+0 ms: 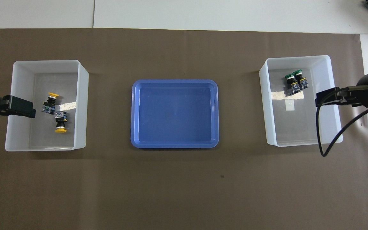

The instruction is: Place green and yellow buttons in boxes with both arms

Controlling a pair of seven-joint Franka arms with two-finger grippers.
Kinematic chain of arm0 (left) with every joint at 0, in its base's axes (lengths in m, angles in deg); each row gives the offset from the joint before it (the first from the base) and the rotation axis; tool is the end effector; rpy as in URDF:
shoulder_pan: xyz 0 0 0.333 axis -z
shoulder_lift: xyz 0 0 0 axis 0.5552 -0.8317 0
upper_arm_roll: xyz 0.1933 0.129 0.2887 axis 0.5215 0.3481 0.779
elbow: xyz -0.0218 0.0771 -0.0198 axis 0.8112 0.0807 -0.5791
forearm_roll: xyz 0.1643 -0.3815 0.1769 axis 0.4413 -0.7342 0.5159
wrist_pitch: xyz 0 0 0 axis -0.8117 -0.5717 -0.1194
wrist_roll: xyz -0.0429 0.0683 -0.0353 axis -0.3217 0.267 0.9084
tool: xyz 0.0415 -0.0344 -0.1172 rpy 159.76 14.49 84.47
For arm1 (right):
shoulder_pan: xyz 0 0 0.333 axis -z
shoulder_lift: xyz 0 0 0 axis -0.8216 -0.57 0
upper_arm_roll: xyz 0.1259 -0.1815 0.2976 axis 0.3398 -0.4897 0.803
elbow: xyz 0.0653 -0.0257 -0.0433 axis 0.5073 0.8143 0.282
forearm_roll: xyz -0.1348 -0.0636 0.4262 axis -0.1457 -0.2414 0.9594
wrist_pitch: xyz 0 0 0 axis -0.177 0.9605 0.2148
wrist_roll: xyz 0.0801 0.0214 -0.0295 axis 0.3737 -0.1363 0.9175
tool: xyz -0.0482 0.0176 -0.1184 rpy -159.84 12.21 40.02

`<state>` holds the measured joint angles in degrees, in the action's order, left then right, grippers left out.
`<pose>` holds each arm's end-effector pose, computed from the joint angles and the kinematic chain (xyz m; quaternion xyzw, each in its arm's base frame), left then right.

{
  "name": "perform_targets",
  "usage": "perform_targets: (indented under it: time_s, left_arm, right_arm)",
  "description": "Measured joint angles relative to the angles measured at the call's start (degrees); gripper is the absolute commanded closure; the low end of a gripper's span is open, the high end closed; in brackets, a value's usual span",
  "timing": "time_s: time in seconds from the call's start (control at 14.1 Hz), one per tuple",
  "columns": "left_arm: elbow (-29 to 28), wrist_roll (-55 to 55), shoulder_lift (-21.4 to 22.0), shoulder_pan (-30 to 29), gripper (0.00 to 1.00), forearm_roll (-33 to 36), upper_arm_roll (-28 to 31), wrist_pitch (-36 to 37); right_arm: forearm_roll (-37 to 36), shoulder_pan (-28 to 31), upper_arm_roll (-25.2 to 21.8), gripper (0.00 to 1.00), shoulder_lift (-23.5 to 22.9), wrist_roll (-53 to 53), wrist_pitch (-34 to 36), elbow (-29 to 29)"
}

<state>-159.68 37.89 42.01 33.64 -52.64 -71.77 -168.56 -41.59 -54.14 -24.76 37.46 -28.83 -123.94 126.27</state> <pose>0.5839 -0.0495 0.6680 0.9993 -0.0266 -0.0231 0.0151 0.6128 0.0247 0.6404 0.9999 -0.0108 0.0061 0.0040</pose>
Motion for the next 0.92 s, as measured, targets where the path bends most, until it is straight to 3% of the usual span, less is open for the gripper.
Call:
perform_targets:
  time_s: [0.92]
  left_arm:
    - [0.0, 0.0, 0.2, -0.5, 0.00, 0.0, 0.1, 0.0]
  right_arm:
    - [0.0, -0.8, 0.1, 0.00, 0.3, 0.0, 0.2, 2.9]
